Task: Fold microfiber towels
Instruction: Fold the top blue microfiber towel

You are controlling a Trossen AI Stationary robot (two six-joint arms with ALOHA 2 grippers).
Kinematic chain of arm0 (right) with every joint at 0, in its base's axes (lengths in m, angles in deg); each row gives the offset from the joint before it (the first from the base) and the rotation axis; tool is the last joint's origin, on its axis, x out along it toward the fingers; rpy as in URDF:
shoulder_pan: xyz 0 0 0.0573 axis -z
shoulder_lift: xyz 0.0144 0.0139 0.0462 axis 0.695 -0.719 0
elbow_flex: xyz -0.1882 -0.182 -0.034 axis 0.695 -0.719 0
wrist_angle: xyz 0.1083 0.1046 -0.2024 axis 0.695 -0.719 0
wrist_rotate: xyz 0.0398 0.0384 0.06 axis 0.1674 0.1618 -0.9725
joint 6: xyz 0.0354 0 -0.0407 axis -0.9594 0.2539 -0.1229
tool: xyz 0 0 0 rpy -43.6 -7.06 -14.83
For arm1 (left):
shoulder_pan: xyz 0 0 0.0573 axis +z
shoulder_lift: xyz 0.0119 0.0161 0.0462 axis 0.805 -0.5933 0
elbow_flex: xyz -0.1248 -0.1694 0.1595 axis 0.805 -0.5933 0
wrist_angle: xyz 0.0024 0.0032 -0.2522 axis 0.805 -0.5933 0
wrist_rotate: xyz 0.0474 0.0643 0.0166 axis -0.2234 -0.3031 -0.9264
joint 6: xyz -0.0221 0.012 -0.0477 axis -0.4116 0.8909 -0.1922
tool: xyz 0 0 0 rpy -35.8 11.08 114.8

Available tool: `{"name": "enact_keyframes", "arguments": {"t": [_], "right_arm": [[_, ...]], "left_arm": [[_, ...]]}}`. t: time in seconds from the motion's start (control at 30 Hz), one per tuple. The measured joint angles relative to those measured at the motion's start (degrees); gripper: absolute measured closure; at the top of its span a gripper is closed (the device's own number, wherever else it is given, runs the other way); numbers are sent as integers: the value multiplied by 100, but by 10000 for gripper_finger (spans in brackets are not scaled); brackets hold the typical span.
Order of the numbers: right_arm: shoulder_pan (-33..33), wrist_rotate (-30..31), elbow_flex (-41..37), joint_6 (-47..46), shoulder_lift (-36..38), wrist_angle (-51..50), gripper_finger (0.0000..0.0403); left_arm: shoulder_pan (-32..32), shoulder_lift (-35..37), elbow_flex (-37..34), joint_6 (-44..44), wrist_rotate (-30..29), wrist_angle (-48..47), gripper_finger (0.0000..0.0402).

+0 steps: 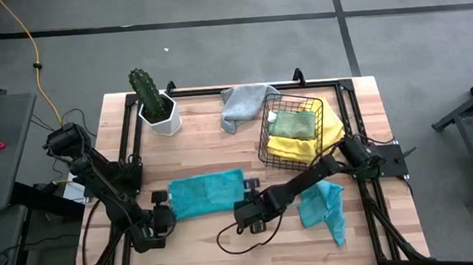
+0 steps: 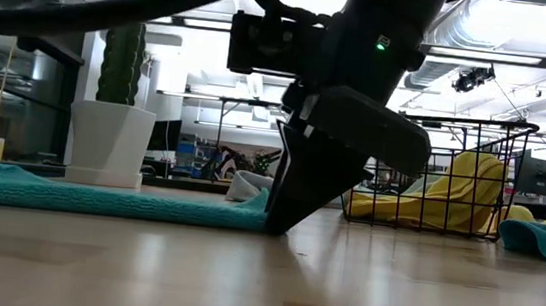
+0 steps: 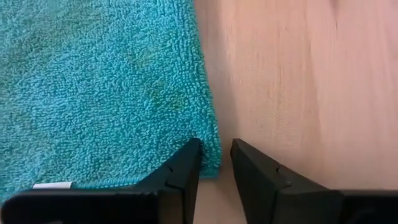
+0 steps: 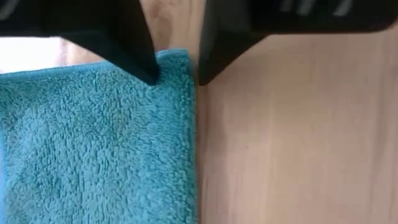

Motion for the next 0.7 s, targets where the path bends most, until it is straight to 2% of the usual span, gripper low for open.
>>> {"name": "enact_keyframes", "arguments": {"t": [0.13,0.2,0.33,0.5,0.6,0.7], "right_arm": [[-56,-225,0,-388,-6,12,370],[-116,-289,0,-613,-6,32,393],[-325,-454,6,-1132,-6,89,389],[-600,-924,32,-1604,18,223,397],[-671,-1274,167,-1772,21,182,401],[-679,-1369,398,-1755,22,62,401]], "left_arm": [[-37,7,3,-276,98,3,361],[-131,7,2,-459,151,29,388],[-404,4,-2,-1101,226,299,394],[-673,-17,-14,-1753,404,1233,399],[-668,14,127,-1883,406,1424,400],[-621,95,381,-1796,439,1340,401]]}}
